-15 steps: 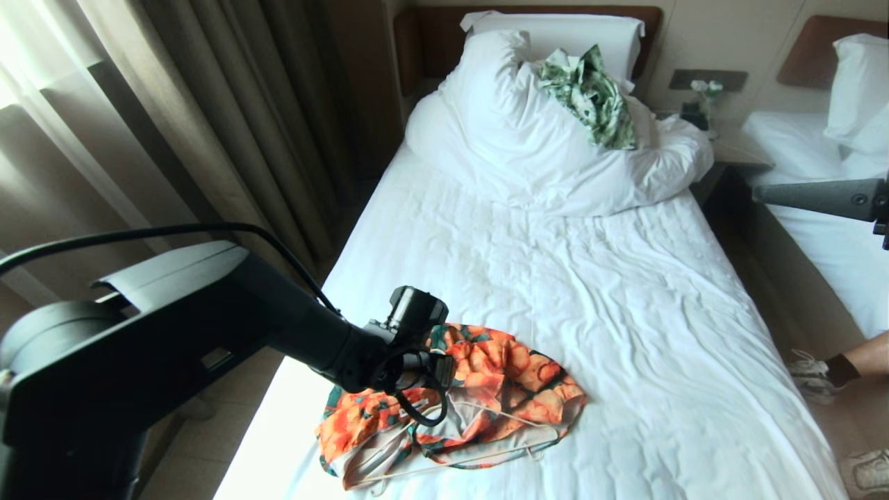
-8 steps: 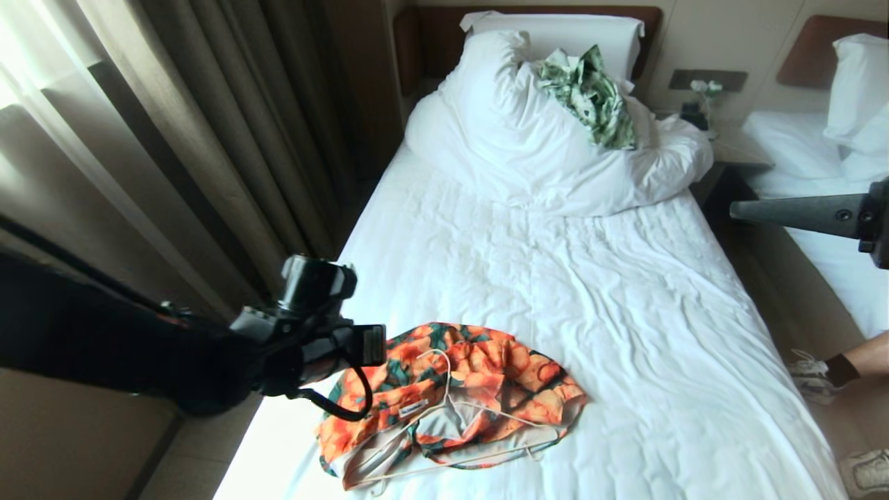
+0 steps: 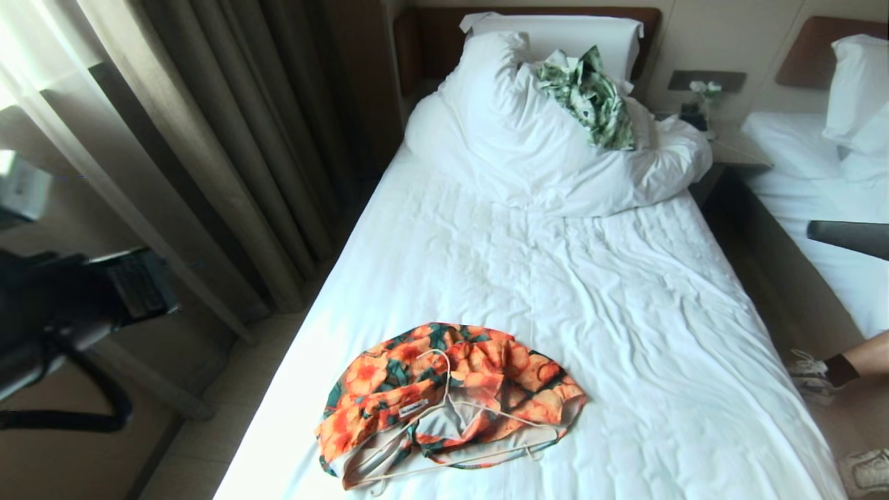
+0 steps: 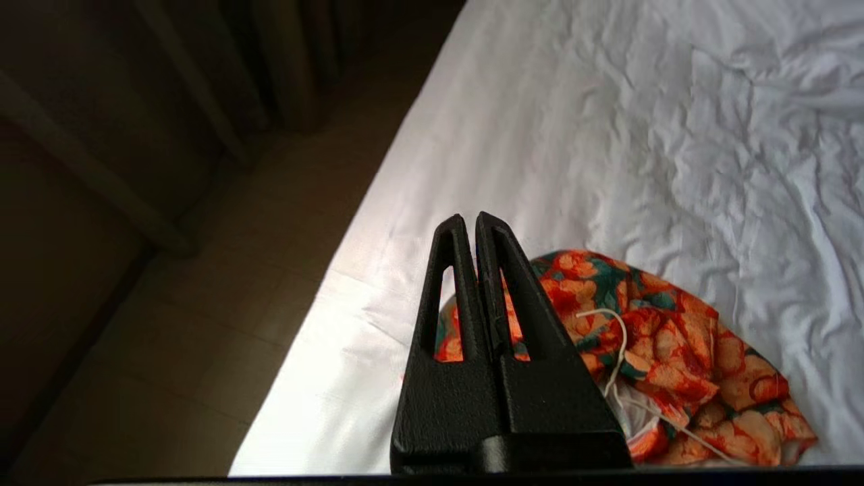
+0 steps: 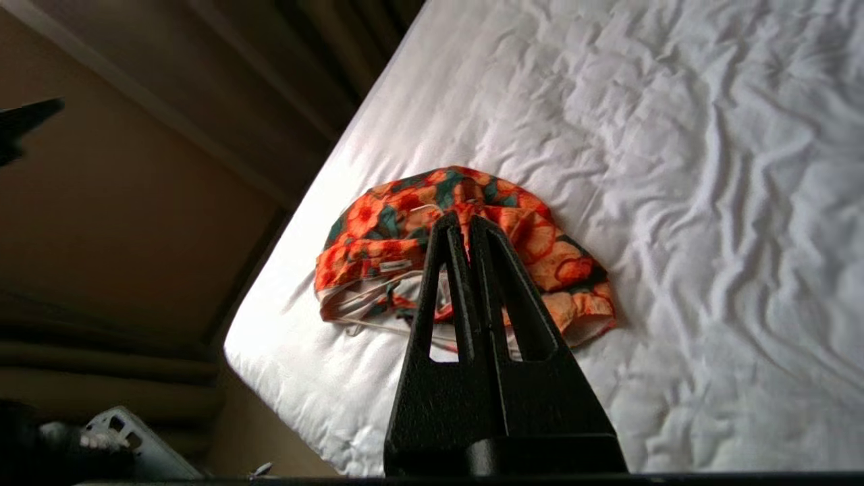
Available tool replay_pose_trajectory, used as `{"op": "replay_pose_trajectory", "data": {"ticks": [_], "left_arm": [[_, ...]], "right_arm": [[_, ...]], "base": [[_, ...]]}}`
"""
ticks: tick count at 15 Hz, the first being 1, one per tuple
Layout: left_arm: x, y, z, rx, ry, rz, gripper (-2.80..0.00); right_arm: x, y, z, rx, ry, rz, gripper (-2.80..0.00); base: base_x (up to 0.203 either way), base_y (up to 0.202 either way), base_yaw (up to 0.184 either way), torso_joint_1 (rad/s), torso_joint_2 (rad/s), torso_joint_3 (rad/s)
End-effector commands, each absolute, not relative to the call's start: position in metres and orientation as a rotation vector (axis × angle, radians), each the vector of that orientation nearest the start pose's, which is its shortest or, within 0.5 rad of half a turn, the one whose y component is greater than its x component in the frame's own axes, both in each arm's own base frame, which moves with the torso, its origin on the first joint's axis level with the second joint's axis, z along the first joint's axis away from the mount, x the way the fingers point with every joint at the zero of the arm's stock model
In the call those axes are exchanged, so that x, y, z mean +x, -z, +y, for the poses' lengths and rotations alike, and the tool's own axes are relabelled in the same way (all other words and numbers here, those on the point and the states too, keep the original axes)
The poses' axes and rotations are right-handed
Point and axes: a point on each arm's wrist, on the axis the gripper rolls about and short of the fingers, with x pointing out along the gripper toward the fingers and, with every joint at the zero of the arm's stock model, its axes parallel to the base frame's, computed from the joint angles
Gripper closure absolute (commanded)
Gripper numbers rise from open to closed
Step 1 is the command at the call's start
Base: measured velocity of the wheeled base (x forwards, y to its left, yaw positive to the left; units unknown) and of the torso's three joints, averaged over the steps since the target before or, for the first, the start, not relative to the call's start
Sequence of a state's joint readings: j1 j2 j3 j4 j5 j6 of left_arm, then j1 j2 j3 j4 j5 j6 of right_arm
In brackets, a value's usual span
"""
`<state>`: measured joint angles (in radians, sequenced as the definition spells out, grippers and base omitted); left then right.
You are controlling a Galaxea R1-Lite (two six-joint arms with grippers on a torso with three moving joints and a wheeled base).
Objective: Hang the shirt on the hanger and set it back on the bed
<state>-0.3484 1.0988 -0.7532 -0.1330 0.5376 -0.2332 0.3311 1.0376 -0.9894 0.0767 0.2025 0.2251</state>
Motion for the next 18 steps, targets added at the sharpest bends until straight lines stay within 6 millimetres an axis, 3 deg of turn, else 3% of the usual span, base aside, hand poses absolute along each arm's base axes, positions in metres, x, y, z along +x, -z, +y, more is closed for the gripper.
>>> {"op": "replay_pose_trajectory", "data": {"ticks": [1,4,7,10,14,18], "left_arm": [[0.091,-0.279,-0.018,-0.212,-0.247,0.009,0.0],[0.029,-0.286,0.006,-0.242,-0.367,-0.145,0.0],[-0.028,-0.284,0.015,-0.212,-0.512,-0.316,0.0],[-0.061,-0.274,0.01,-0.107,-0.597,-0.397,0.0],[-0.077,-0.232,0.009,-0.009,-0.501,-0.396,0.0],[-0.066,-0.192,0.007,0.076,-0.341,-0.327,0.0]], "right_arm": [[0.09,-0.314,0.035,0.215,-0.463,0.113,0.0],[0.043,-0.313,0.016,0.222,-0.371,0.046,0.0],[-0.013,-0.308,-0.005,0.232,-0.282,-0.012,0.0],[-0.048,-0.296,-0.011,0.231,-0.2,-0.019,0.0],[-0.079,-0.276,-0.017,0.23,-0.202,-0.035,0.0],[-0.087,-0.249,-0.015,0.198,-0.157,-0.012,0.0]], "base": [[0.0,0.0,0.0,0.0,0.0,0.0],[0.0,0.0,0.0,0.0,0.0,0.0],[0.0,0.0,0.0,0.0,0.0,0.0],[0.0,0.0,0.0,0.0,0.0,0.0],[0.0,0.0,0.0,0.0,0.0,0.0],[0.0,0.0,0.0,0.0,0.0,0.0]]}}
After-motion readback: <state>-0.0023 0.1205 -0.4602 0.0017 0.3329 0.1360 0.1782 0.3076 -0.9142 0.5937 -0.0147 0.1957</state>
